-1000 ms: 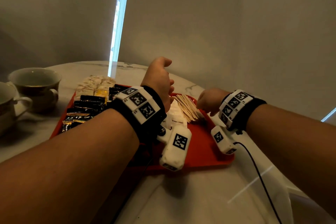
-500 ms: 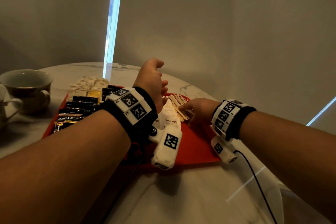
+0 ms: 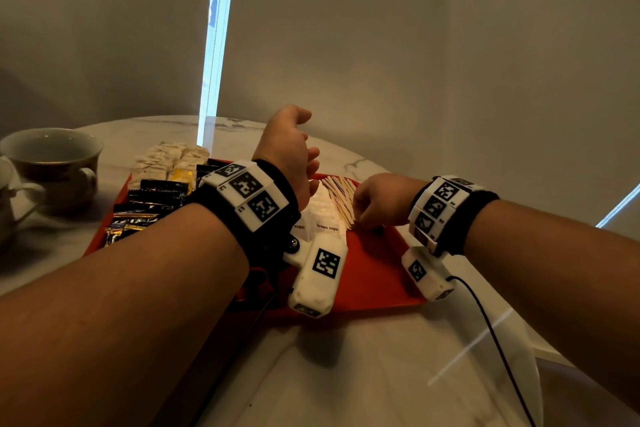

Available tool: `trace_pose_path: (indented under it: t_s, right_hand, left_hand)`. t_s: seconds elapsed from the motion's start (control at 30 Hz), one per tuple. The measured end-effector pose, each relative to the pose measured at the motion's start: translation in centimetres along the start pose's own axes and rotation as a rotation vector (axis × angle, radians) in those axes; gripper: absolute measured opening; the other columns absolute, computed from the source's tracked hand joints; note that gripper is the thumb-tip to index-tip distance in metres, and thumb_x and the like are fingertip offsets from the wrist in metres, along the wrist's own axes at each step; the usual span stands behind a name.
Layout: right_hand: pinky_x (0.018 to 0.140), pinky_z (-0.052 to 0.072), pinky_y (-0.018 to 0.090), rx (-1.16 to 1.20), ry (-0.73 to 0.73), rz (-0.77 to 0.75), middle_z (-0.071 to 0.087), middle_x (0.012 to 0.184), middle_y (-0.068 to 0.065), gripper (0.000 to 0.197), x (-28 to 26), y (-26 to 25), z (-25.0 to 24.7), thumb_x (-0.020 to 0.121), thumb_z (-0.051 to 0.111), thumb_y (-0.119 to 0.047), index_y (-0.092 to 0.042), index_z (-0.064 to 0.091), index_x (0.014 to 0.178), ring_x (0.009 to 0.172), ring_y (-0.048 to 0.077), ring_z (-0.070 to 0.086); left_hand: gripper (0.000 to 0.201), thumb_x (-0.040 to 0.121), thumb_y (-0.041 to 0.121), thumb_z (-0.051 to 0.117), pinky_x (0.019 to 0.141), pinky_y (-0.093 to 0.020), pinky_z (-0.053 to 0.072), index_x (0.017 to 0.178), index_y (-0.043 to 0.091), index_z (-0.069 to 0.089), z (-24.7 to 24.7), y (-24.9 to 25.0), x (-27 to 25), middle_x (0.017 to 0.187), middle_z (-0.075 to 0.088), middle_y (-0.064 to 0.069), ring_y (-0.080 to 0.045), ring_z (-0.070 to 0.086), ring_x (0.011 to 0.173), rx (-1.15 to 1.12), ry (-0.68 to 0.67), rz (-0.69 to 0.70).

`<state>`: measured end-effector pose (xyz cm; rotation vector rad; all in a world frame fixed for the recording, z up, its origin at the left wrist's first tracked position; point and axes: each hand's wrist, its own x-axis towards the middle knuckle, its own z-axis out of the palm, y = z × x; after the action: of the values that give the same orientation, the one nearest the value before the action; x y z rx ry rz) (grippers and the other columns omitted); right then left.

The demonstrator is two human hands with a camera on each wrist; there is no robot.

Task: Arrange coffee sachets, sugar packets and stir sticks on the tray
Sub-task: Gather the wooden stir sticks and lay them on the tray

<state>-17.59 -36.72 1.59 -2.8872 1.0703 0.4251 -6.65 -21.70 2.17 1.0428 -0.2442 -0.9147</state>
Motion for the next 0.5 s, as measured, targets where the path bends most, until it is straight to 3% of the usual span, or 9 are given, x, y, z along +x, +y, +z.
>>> trace_pose_path:
  t_s: [0.13, 0.33, 0.4, 0.5]
  right_hand:
    - [0.084, 0.061, 0.034, 0.054, -0.157, 0.047, 0.077, 0.088, -0.003, 0.009, 0.0, -0.5, 0.4, 0.086, 0.072, -0.026, -0.022, 0.078, 0.092, 0.087, 0.016, 0.074]
    - [0.086, 0.06, 0.033, 0.064, -0.124, 0.045, 0.077, 0.097, -0.003, 0.017, 0.6, -1.0, 0.5, 0.092, 0.066, -0.021, -0.023, 0.076, 0.105, 0.091, 0.017, 0.073]
    - [0.082, 0.061, 0.033, 0.081, -0.125, 0.055, 0.077, 0.096, -0.002, 0.014, 0.6, -0.7, 0.4, 0.092, 0.068, -0.022, -0.022, 0.077, 0.103, 0.089, 0.016, 0.074]
    - [0.064, 0.055, 0.026, 0.065, -0.013, 0.079, 0.076, 0.086, -0.001, 0.01, 0.4, 0.3, -0.4, 0.091, 0.068, -0.025, -0.019, 0.076, 0.091, 0.076, 0.011, 0.07]
  left_hand:
    - [0.04, 0.092, 0.047, 0.052, 0.072, -0.04, 0.045, 0.117, 0.017, 0.057, 0.1, 0.0, 0.0, 0.113, 0.062, -0.009, -0.023, 0.057, 0.097, 0.0, -0.003, -0.001]
    - [0.042, 0.092, 0.048, 0.051, 0.071, -0.039, 0.045, 0.12, 0.017, 0.056, 0.0, 0.1, 0.0, 0.114, 0.062, -0.009, -0.022, 0.056, 0.096, 0.004, -0.009, 0.001]
    - [0.042, 0.092, 0.047, 0.051, 0.069, -0.039, 0.044, 0.12, 0.017, 0.056, 0.0, 0.0, -0.1, 0.112, 0.062, -0.009, -0.022, 0.056, 0.094, 0.006, -0.008, 0.004]
    - [0.041, 0.092, 0.047, 0.051, 0.07, -0.038, 0.045, 0.119, 0.017, 0.057, 0.1, 0.1, -0.1, 0.111, 0.062, -0.008, -0.021, 0.056, 0.092, 0.001, -0.007, 0.001]
